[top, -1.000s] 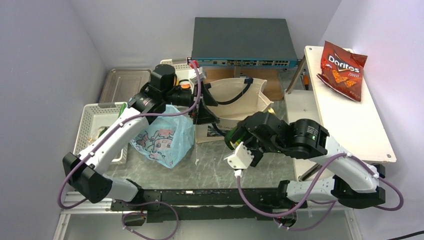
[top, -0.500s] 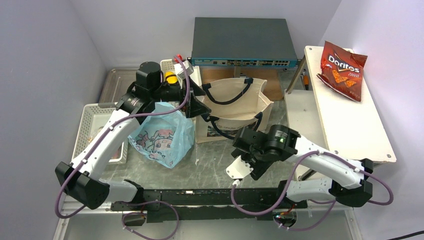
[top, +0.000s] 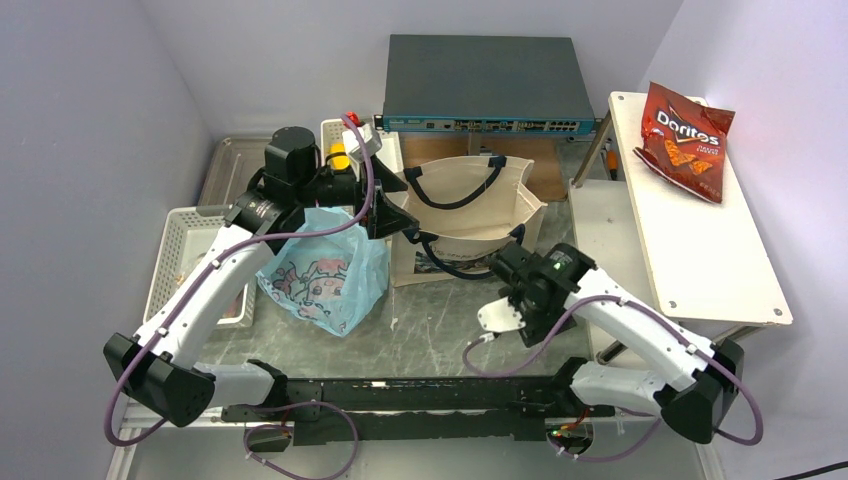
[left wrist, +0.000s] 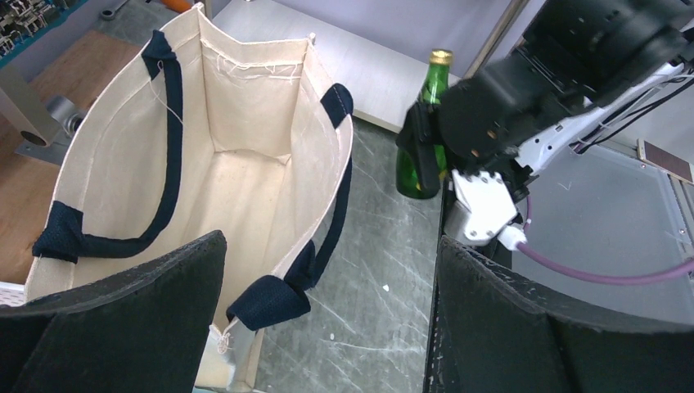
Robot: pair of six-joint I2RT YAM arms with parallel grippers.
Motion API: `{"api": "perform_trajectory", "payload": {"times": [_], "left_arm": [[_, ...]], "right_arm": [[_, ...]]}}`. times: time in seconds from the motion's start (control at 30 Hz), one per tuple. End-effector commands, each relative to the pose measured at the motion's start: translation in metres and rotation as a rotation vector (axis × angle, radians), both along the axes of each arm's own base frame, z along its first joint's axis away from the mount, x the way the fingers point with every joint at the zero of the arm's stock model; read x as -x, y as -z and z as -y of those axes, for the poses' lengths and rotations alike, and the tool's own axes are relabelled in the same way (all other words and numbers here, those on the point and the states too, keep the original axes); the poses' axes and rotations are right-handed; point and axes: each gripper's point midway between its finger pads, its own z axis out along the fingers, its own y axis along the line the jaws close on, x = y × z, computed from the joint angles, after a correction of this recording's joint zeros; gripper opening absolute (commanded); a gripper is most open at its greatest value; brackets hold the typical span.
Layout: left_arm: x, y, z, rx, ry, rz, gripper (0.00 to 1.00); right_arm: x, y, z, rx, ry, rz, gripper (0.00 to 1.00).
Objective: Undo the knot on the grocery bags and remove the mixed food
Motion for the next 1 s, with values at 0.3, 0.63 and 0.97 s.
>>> {"api": "perform_trajectory", "payload": {"times": [0.3, 0.63, 0.97], "left_arm": [[0.006, -0.009, -0.003, 0.028, 0.004, 0.017, 0.99], [0.014, -0.006, -0.007, 0.048, -0.008, 0.013, 0.99], [0.015, -0.004, -0.01, 0.042, -0.02, 0.028, 0.99]], "right_arm": [[-0.086, -0.018, 0.061, 0.126, 0.184, 0.125, 0.0], [-0.138, -0.028, 0.091, 0.111, 0.322, 0.184, 0.0], [-0.165, -0.026, 0.158, 0.3, 0.365, 0.192, 0.0]]}}
